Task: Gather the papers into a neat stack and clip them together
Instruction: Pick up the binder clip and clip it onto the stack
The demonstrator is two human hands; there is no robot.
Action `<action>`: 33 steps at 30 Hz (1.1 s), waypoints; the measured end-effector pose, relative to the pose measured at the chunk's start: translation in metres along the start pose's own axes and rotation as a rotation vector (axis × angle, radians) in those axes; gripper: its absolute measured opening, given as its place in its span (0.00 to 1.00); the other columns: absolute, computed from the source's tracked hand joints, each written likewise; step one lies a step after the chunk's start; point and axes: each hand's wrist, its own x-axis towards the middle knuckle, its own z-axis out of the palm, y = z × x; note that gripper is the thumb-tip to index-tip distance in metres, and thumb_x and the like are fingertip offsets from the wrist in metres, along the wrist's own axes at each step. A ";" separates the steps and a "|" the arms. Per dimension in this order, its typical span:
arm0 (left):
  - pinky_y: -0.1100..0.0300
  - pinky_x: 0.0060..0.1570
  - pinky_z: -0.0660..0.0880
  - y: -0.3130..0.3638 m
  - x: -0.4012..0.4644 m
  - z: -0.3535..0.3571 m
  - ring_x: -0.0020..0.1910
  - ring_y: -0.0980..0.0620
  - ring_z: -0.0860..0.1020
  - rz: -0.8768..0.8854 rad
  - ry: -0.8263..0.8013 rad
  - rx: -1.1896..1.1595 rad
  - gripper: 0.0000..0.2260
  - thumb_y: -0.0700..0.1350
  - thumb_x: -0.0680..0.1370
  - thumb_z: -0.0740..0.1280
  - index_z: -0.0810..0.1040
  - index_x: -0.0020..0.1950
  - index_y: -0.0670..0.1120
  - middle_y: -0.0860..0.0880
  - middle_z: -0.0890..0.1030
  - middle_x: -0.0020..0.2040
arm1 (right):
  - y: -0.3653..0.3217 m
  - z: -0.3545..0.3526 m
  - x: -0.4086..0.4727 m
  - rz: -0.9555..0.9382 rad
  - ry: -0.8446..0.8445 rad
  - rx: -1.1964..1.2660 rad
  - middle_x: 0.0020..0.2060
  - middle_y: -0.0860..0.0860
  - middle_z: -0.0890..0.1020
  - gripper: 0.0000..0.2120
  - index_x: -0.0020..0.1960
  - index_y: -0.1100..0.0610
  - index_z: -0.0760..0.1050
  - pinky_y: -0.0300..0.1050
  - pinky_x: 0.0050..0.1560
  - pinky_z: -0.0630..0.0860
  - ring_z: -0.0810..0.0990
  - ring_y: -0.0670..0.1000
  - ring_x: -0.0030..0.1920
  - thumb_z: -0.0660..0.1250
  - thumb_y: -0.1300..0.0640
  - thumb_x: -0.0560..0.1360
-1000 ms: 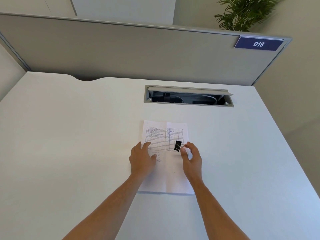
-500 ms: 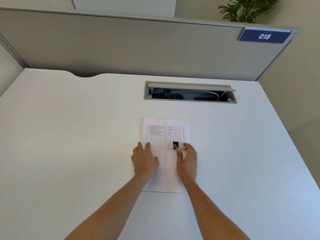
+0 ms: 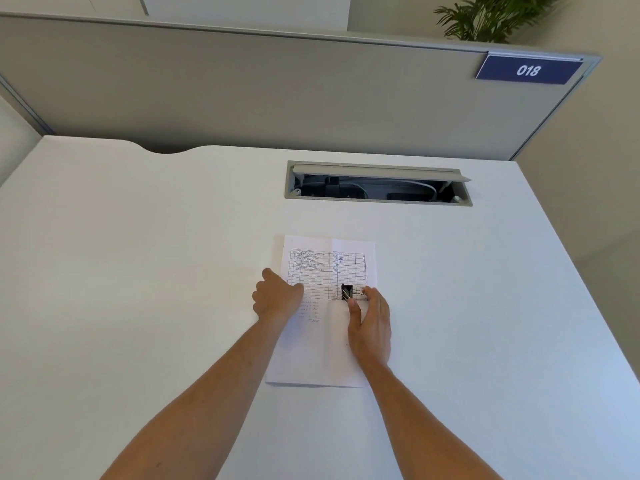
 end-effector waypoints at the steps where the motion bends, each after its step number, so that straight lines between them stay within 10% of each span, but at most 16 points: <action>1: 0.45 0.61 0.74 0.001 0.002 -0.001 0.64 0.38 0.73 -0.029 -0.009 -0.020 0.29 0.49 0.74 0.71 0.64 0.70 0.40 0.40 0.75 0.64 | 0.000 0.000 0.000 0.002 -0.004 -0.003 0.68 0.51 0.73 0.20 0.69 0.55 0.67 0.52 0.70 0.67 0.67 0.51 0.71 0.60 0.47 0.80; 18: 0.54 0.50 0.72 0.009 0.022 -0.001 0.63 0.41 0.74 -0.128 -0.128 -0.345 0.30 0.42 0.72 0.75 0.65 0.68 0.37 0.41 0.73 0.66 | 0.000 -0.001 -0.001 0.003 -0.013 -0.014 0.70 0.51 0.71 0.22 0.70 0.56 0.67 0.48 0.71 0.64 0.66 0.51 0.72 0.59 0.45 0.80; 27: 0.50 0.57 0.69 0.013 0.011 0.009 0.64 0.43 0.68 -0.079 0.020 0.151 0.21 0.47 0.72 0.71 0.71 0.62 0.43 0.44 0.71 0.63 | -0.001 -0.001 -0.001 -0.009 0.003 -0.006 0.69 0.52 0.72 0.21 0.69 0.56 0.68 0.50 0.71 0.66 0.67 0.52 0.72 0.60 0.46 0.80; 33: 0.46 0.54 0.77 0.018 0.010 0.010 0.62 0.38 0.71 -0.043 -0.016 -0.049 0.28 0.42 0.73 0.72 0.63 0.67 0.40 0.40 0.66 0.65 | -0.001 -0.001 -0.001 0.002 -0.011 -0.008 0.70 0.51 0.71 0.21 0.70 0.56 0.67 0.50 0.71 0.66 0.66 0.51 0.72 0.60 0.46 0.80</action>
